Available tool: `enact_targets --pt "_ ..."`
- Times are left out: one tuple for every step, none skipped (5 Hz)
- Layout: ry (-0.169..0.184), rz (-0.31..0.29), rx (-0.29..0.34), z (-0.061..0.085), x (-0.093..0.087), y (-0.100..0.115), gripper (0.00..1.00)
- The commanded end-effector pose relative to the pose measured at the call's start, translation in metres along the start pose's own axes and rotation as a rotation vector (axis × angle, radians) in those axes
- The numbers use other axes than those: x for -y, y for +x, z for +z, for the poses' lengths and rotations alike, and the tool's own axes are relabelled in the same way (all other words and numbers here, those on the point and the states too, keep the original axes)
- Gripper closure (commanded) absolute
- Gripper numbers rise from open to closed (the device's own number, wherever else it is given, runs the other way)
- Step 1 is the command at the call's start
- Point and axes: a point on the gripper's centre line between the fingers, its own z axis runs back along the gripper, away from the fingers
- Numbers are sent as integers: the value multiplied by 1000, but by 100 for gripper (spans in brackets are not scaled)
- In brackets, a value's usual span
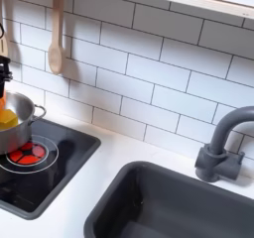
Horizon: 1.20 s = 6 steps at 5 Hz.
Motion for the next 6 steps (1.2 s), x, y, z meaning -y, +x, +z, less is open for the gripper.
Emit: enact_targets --pt "4 -10 6 2 2 -1 0" --pt "15 11 -10 0 1 -5 0" --pt "10 20 -28 -7 -2 -4 0" --pt "13 17 -22 -5 -2 -4 0" --pt "12 18 -25 -6 -2 -4 0" --pt "13 18 -22 -5 -2 -4 0"
